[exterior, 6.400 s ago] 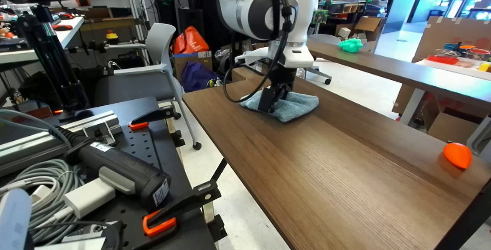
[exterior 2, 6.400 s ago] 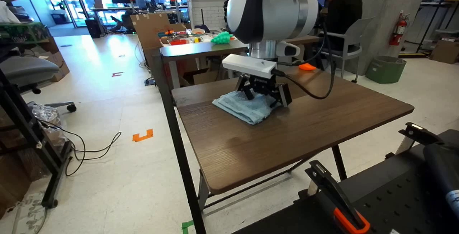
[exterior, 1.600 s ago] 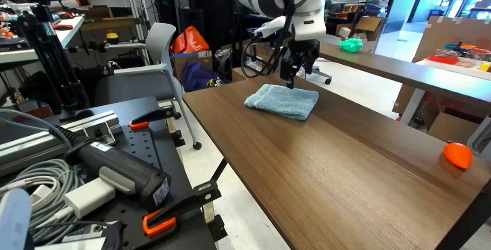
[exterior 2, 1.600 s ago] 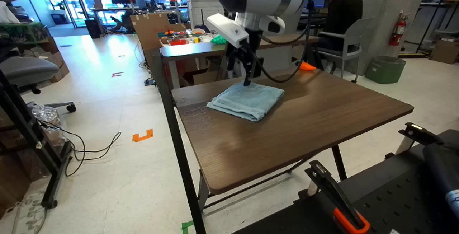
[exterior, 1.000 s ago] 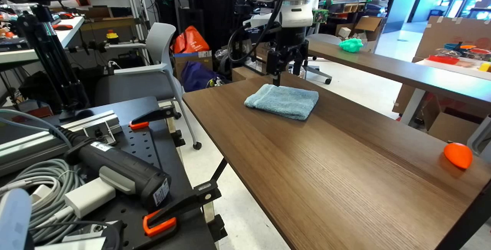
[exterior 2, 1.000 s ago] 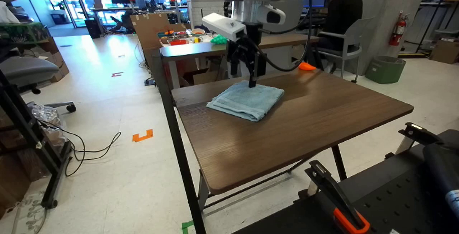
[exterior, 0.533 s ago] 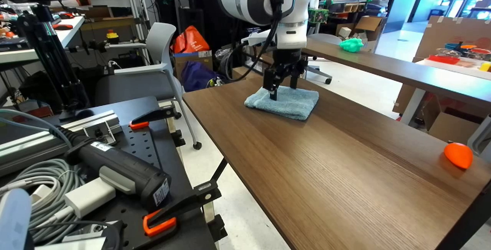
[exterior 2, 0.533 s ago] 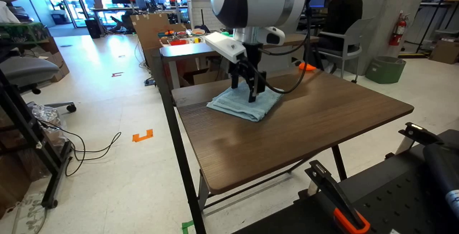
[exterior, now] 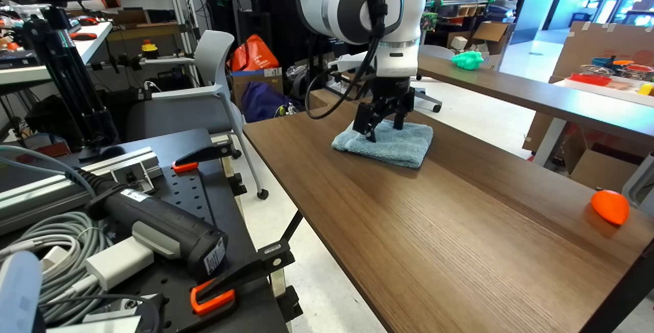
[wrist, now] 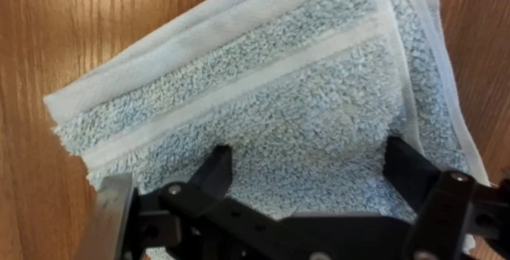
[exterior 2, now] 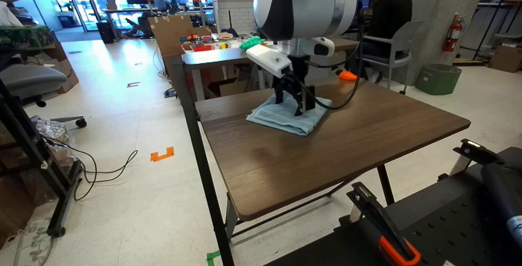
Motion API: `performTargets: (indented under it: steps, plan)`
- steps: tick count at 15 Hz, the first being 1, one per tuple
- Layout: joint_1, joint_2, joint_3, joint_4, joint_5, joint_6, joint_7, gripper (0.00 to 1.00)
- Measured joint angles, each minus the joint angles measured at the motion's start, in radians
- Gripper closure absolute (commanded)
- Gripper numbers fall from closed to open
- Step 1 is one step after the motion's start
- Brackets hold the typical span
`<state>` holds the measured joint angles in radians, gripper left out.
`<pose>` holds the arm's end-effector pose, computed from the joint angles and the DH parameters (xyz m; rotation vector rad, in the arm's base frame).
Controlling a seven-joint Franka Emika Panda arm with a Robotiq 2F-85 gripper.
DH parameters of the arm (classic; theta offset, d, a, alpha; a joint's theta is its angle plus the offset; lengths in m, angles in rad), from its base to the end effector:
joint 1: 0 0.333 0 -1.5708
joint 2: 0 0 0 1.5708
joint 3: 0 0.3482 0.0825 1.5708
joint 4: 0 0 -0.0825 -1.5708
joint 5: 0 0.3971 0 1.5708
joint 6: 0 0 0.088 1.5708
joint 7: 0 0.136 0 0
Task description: Use towel to wipe the table
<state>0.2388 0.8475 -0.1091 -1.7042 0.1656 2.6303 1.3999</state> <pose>0.6979 0.0955 0.0918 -2.3804 1.9469 -0.0890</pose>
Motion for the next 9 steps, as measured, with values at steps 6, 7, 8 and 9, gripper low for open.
performTargets:
  steps: [6,7,8,9]
  plan:
    - [0.028,0.019,-0.019,0.075,-0.01,-0.108,0.105,0.0]
    - [0.044,0.037,-0.03,0.11,-0.022,-0.146,0.154,0.0]
    - [0.057,0.058,-0.042,0.146,-0.033,-0.183,0.2,0.0]
    - [0.064,0.082,-0.051,0.185,-0.045,-0.224,0.243,0.0]
